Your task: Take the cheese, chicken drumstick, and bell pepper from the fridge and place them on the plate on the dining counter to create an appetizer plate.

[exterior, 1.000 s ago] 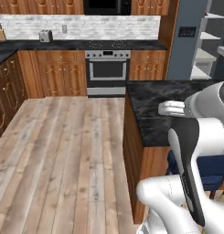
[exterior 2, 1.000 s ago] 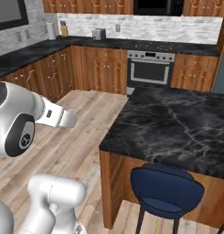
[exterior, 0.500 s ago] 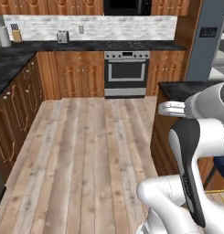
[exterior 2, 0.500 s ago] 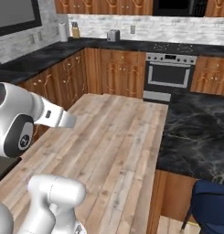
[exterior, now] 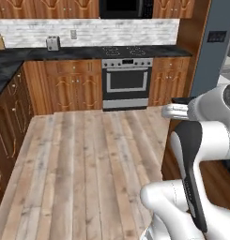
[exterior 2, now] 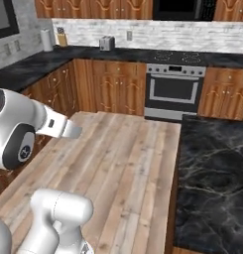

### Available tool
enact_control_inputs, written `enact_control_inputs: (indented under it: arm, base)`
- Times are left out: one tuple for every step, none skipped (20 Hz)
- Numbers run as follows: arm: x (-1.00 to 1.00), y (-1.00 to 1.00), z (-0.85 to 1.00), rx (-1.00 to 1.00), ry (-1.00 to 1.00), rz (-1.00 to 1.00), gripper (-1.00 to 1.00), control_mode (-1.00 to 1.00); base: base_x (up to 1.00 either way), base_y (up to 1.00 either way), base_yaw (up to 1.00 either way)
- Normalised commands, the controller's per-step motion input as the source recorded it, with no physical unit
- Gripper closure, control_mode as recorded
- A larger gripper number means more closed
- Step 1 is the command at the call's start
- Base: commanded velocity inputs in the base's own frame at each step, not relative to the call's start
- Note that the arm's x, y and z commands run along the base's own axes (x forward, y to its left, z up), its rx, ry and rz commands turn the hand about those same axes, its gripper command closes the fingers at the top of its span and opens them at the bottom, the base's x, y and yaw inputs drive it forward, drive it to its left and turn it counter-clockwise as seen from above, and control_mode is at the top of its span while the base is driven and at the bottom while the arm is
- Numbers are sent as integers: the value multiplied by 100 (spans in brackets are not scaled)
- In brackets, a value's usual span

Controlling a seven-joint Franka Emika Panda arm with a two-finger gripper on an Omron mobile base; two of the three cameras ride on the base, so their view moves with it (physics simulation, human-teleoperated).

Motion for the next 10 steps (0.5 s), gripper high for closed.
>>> enact_control_inputs:
  arm:
    - [0, 0, 0, 0, 0, 0, -100, 100]
    - [0, 0, 0, 0, 0, 0, -100, 100]
    - [0, 0, 0, 0, 0, 0, -100, 100]
    - [0, 0, 0, 0, 0, 0, -100, 100]
    - [0, 0, 0, 0, 0, 0, -100, 100]
    - [0, 0, 0, 0, 0, 0, -100, 100]
    - [0, 0, 0, 0, 0, 0, -100, 100]
    - [0, 0, 0, 0, 0, 0, -100, 100]
    - [0, 0, 0, 0, 0, 0, -100, 100]
    - [0, 0, 0, 0, 0, 0, -100, 100]
  base:
    - [100, 0, -11]
    - [100, 0, -15]
    - [100, 0, -21]
    - [100, 0, -25]
    - [100, 1, -29]
    - [100, 5, -30]
    - [100, 9, -31]
    - [100, 12, -32]
    - [100, 17, -34]
    - [100, 32, -35]
